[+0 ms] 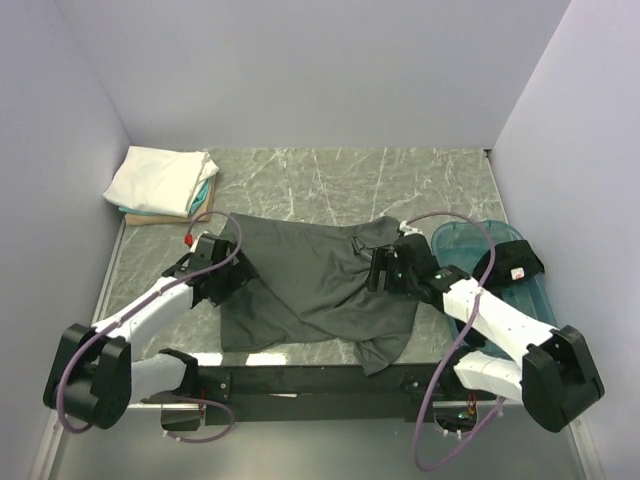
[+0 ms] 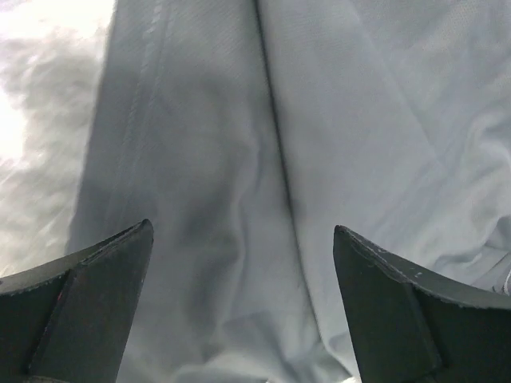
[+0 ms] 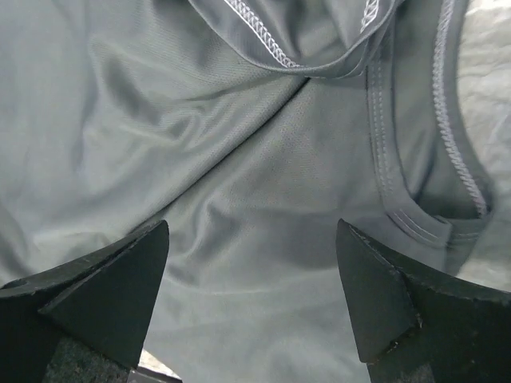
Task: Fold and stack the t-shirts
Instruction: Flatten the tshirt out
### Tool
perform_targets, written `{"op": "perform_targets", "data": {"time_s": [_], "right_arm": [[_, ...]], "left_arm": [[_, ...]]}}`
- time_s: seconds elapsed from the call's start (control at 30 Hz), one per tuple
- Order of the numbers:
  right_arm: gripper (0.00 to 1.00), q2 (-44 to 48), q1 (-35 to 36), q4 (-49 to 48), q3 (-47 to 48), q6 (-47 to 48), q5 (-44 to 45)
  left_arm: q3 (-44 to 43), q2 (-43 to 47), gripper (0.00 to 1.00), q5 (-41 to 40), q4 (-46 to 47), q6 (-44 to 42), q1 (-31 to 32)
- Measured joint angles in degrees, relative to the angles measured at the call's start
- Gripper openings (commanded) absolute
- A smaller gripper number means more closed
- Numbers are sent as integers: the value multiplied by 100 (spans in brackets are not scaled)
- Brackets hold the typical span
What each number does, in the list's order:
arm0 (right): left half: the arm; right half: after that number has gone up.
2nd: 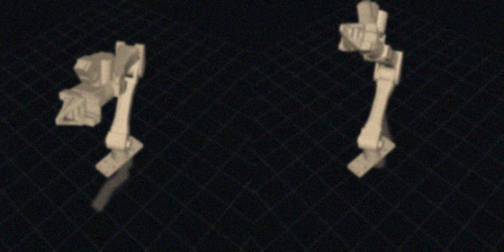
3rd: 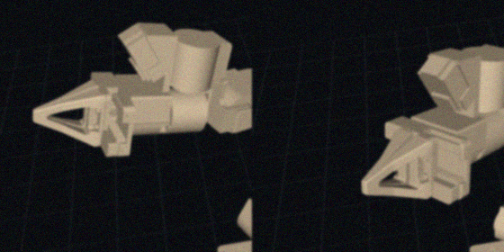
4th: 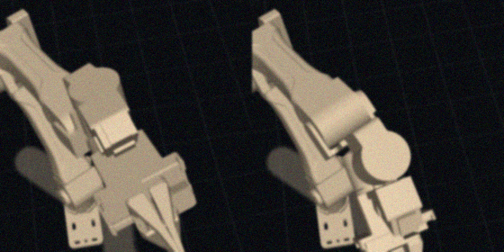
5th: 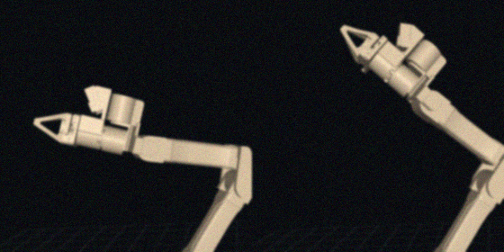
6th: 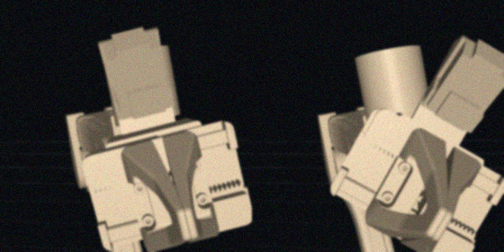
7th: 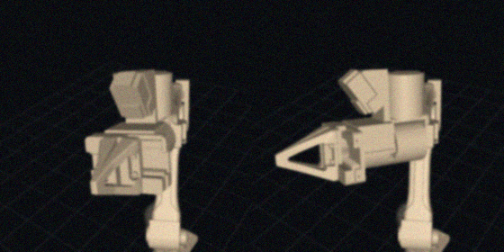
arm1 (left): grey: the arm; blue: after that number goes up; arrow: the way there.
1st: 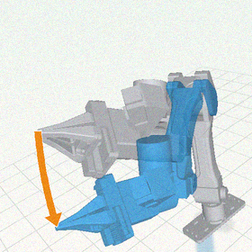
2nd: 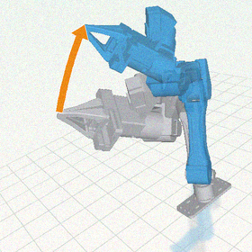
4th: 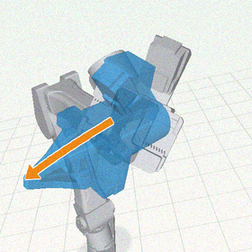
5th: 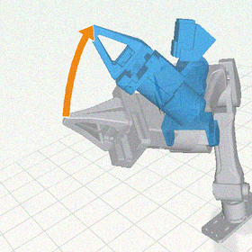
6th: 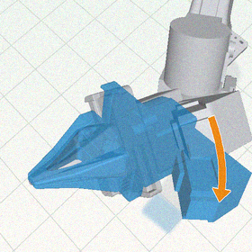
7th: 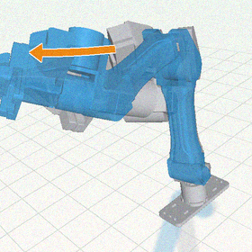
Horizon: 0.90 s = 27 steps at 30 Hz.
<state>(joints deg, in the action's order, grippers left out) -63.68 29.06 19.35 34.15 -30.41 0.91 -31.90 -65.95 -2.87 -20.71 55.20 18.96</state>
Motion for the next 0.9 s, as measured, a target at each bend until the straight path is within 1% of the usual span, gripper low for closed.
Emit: {"op": "perform_targets", "data": {"time_s": [0.07,0.13,0.23,0.33,0.37,0.4,0.47,0.6,0.7,0.83,0.9], "right_arm": [[91,-173,7,-37,-22,-76,-13],[91,-549,9,-127,26,-160,4],[91,-1145,11,-203,109,-256,79],[91,-1676,4,-234,511,-308,223],[91,-2002,-20,-278,763,-299,273],[91,-2063,-48,-291,809,-299,282],[91,-2551,-192,-264,1263,-271,260],[91,-3379,-610,-376,2142,-144,227],[91,-4127,-955,-238,3101,85,219],[92,-4859,-1141,192,4481,522,282],[93,-4865,-1132,256,4769,715,299]], "left_arm": [[-2,-227,100,79,245,-2,0],[-37,-546,100,144,400,-9,0],[-382,-1027,99,142,549,-35,-4],[-800,-1576,100,109,658,-63,-31],[-962,-1755,99,109,669,-70,-48],[-1108,-1908,99,94,717,-79,-70],[-1453,-2315,100,46,798,-96,-155],[-2470,-3248,99,-4,826,-197,-415],[-3198,-3816,99,-9,785,-321,-597],[-3587,-4013,99,-111,529,-485,-680],[-3580,-3856,99,-254,282,-518,-678]]}}
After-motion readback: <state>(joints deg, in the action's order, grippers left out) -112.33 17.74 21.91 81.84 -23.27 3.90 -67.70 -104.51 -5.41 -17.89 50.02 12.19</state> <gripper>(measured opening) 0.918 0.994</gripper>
